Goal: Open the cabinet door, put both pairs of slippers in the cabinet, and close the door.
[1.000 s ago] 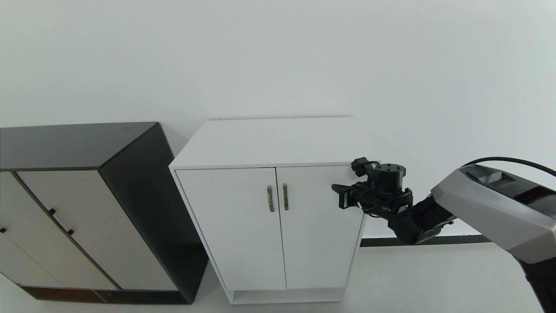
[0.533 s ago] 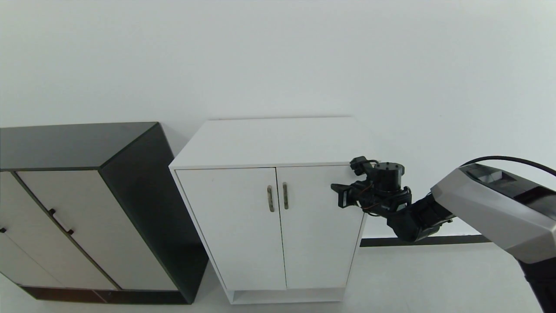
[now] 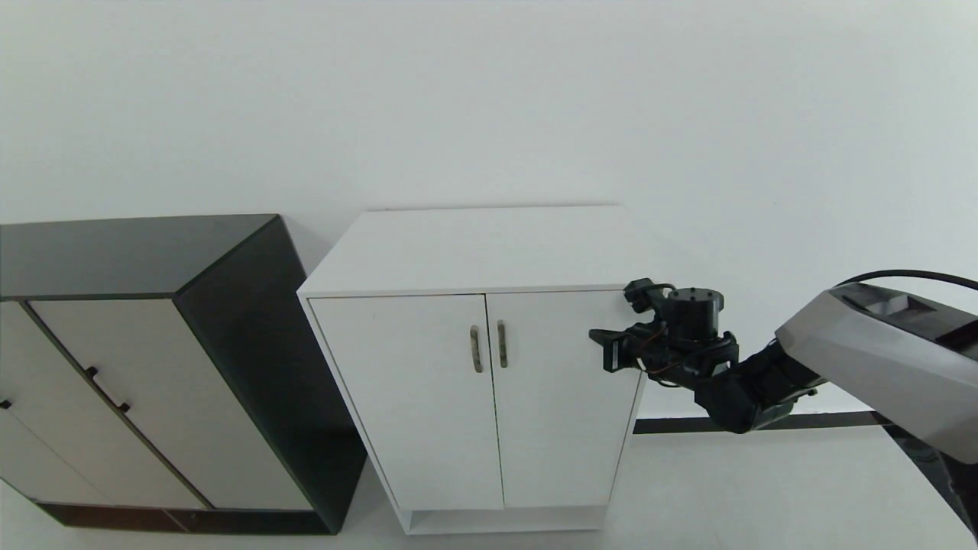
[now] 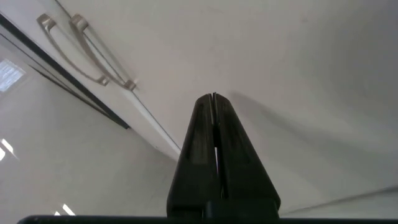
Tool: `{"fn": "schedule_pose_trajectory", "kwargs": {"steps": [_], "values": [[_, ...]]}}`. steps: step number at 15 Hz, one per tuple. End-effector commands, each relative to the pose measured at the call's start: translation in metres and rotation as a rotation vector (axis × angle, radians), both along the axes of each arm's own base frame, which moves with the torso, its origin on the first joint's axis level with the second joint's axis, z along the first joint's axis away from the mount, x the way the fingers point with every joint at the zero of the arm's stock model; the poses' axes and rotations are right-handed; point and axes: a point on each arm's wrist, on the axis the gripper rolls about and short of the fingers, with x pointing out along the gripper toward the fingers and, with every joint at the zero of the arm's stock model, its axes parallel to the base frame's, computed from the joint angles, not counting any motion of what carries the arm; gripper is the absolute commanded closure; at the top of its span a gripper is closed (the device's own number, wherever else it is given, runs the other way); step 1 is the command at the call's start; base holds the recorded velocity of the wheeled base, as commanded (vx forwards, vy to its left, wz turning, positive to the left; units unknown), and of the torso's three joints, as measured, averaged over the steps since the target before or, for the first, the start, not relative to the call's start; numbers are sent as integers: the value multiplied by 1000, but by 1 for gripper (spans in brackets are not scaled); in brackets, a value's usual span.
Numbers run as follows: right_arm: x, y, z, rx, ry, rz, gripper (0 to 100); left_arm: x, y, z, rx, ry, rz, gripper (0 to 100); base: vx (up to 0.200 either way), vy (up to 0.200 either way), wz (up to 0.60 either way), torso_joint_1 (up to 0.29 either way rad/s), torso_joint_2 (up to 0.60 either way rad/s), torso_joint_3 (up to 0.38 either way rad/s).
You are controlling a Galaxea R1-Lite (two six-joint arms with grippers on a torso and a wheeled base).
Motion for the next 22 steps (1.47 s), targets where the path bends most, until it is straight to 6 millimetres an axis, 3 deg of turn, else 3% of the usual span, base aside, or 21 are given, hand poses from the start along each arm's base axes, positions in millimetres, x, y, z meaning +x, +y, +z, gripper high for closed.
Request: {"fn": "schedule_pose_trajectory", "kwargs": {"steps": [1, 3, 4, 5, 6, 8, 9, 10, 11, 12, 13, 18, 22], "values": [[-45, -24, 31, 0, -1, -13, 100, 0, 0, 0, 0, 0, 0, 100, 0, 0, 0, 0, 0, 0], [-81, -51, 44, 1, -9, -48, 100, 0, 0, 0, 0, 0, 0, 100, 0, 0, 0, 0, 0, 0], [-84, -54, 45, 1, -8, -52, 100, 0, 0, 0, 0, 0, 0, 100, 0, 0, 0, 0, 0, 0], [-119, -89, 50, -9, 15, -121, 100, 0, 0, 0, -2, 0, 0, 100, 0, 0, 0, 0, 0, 0], [-138, -107, 53, -13, 24, -163, 100, 0, 0, 0, -2, 0, 0, 100, 0, 0, 0, 0, 0, 0], [-185, -134, 56, -24, 33, -233, 100, 0, 0, 0, -3, 0, 0, 100, 0, 0, 0, 0, 0, 0], [-194, -139, 58, -24, 28, -250, 100, 0, 0, 0, -3, 0, 0, 100, 0, 0, 0, 0, 0, 0], [-224, -158, 58, -43, 16, -321, 100, 0, 0, 0, -3, 0, 0, 100, 0, 0, 0, 0, 0, 0], [-239, -168, 55, -86, 12, -365, 100, 0, 0, 0, -3, 0, 0, 100, 0, 0, 0, 0, 0, 0], [-248, -172, 53, -109, 9, -383, 100, 0, 0, 0, -3, 0, 0, 100, 0, 0, 0, 0, 0, 0], [-272, -178, 48, -131, 15, -417, 100, 0, 0, 0, -3, 0, 0, 100, 0, 0, 0, 0, 0, 0], [-344, -174, 47, -122, 8, -414, 100, 0, 0, 0, -3, 0, 0, 100, 0, 0, 0, 0, 0, 0], [-384, -172, 31, -118, 11, -411, 100, 0, 0, 0, -9, 0, 1, 100, 0, 0, 0, 0, 0, 0]]}}
